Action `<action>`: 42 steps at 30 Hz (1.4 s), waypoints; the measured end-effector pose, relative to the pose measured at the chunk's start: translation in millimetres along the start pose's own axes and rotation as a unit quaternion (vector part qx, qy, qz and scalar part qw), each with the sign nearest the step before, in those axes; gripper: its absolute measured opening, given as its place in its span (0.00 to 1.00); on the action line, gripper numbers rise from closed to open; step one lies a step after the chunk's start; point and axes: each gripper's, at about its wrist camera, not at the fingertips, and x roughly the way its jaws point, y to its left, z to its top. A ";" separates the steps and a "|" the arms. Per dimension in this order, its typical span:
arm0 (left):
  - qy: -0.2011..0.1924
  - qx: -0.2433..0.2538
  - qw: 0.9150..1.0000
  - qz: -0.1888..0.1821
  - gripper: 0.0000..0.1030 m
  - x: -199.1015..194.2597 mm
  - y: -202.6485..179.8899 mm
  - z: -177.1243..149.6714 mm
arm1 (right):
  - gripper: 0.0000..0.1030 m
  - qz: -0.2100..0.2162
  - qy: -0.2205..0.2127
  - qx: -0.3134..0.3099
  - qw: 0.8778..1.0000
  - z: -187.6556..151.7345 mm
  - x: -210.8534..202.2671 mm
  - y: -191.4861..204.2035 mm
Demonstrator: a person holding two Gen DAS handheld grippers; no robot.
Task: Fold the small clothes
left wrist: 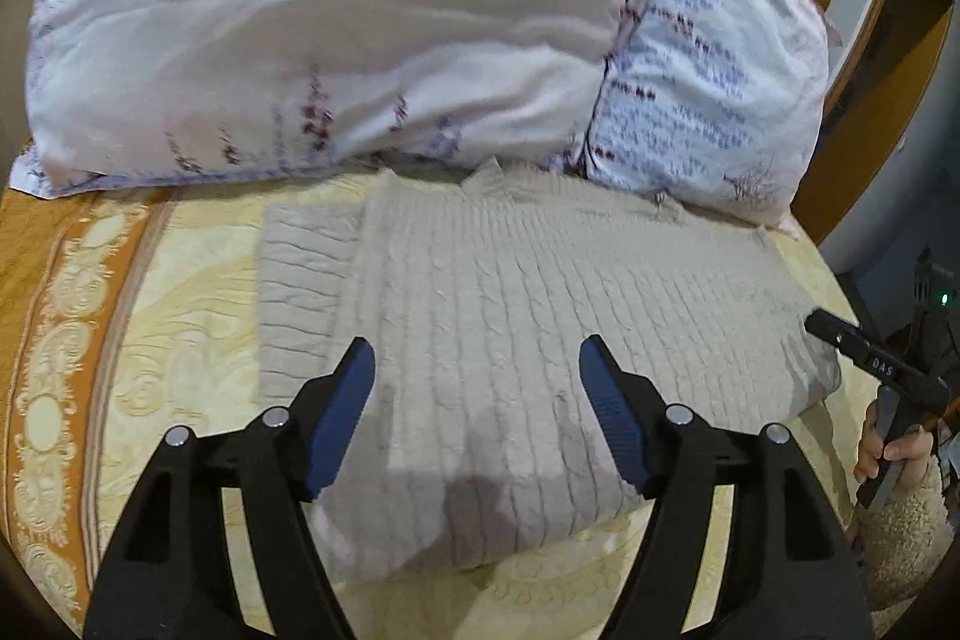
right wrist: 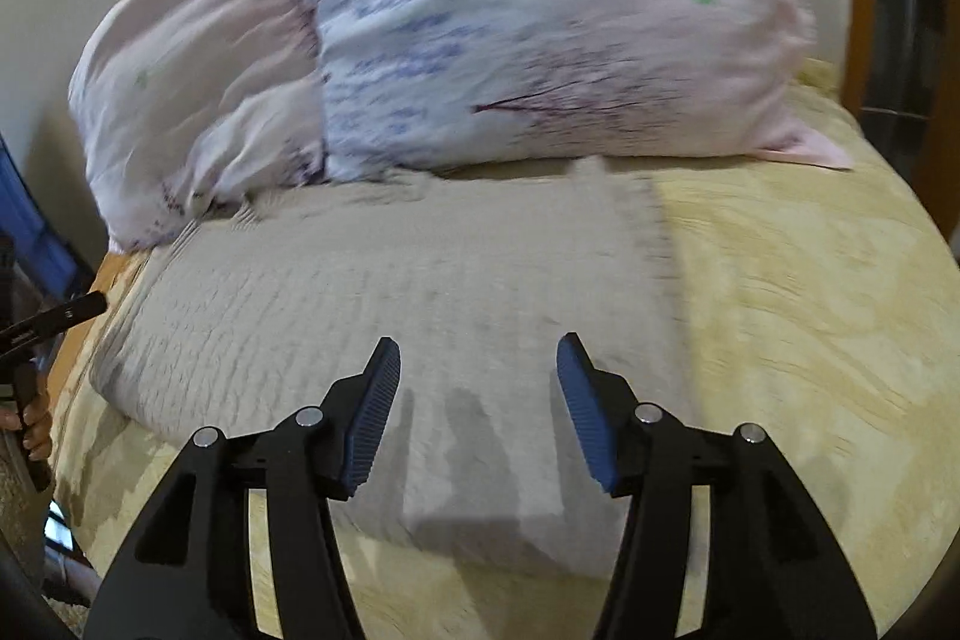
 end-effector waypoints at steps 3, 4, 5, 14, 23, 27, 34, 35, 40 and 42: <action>0.023 -0.004 1.000 0.012 0.69 15.9 3.1 -2.7 | 0.55 0.004 0.017 0.002 1.000 4.2 15.6 0.6; 0.030 -0.008 0.999 0.013 0.69 19.6 5.5 -4.2 | 0.56 0.004 0.025 0.005 1.000 4.7 20.6 -1.2; 0.036 -0.013 0.999 0.014 0.69 23.3 8.0 -6.1 | 0.57 0.003 0.034 0.007 0.999 3.6 24.3 -2.3; 0.046 -0.010 0.999 0.014 0.72 31.0 13.8 -15.9 | 0.73 0.007 0.055 -0.003 0.998 -4.2 37.0 -1.2; -0.003 -0.118 0.993 -0.003 0.78 -15.2 72.4 -5.2 | 0.78 -0.009 0.045 0.002 0.999 0.3 27.9 11.9; 0.016 -0.159 0.987 -0.016 0.78 -6.6 91.9 -2.9 | 0.78 -0.012 0.046 -0.014 0.999 -0.7 33.8 27.6; 0.034 -0.200 0.979 -0.034 0.78 10.1 103.1 -2.8 | 0.78 -0.029 0.040 -0.039 0.998 1.0 43.7 49.1; 0.034 -0.202 0.978 -0.033 0.78 11.7 102.7 -2.3 | 0.78 -0.029 0.040 -0.038 0.998 1.9 45.1 50.5; 0.038 -0.204 0.977 -0.040 0.78 19.1 103.5 -0.8 | 0.78 -0.030 0.035 -0.038 0.998 5.6 51.0 57.8; 0.043 -0.212 0.975 -0.046 0.78 24.0 104.5 -1.5 | 0.78 -0.026 0.033 -0.037 0.998 8.5 53.8 62.0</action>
